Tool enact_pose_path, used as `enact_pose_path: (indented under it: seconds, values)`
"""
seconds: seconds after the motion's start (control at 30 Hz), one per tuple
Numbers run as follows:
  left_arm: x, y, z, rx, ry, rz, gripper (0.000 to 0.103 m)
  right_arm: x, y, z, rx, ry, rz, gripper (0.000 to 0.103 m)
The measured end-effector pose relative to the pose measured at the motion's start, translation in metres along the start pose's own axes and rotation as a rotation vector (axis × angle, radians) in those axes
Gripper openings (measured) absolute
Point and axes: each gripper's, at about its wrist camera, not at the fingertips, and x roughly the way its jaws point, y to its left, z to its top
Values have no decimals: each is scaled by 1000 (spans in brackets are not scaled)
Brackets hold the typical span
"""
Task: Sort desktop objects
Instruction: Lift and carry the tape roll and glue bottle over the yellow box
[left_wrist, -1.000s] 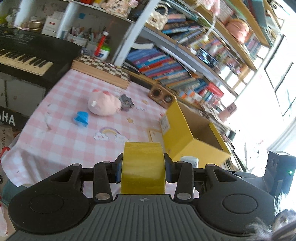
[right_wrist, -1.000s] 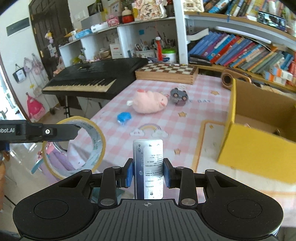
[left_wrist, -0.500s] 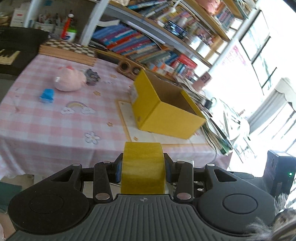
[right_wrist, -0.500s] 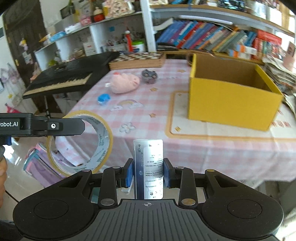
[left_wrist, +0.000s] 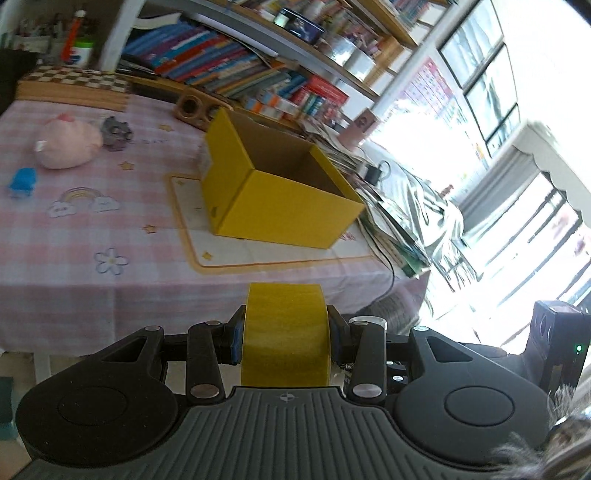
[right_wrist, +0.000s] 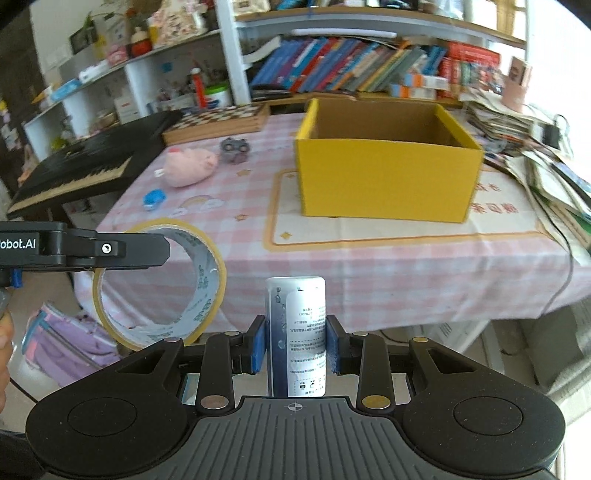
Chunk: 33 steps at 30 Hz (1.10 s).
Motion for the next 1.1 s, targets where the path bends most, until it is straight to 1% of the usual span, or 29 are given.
enact_pose_path:
  seconds: [0.23,0.5,0.8,0.93,1.1]
  values:
    - [20,-10,6,25,27,-11,38,4,-17,3,32,4,-14,33]
    - [45,-17,22,46,53,-19,38,10,-36,12,53,8,-34,33]
    - [81,-32,40,73,77,-44,38,19,-65,28,67,13,-51,33]
    - [97,-40,49,80,78,-57,38,24,-79,37,68,13,-56,33]
    - [115,-50,62,87,74,-55,38,30,-96,51,64,4,-49,33]
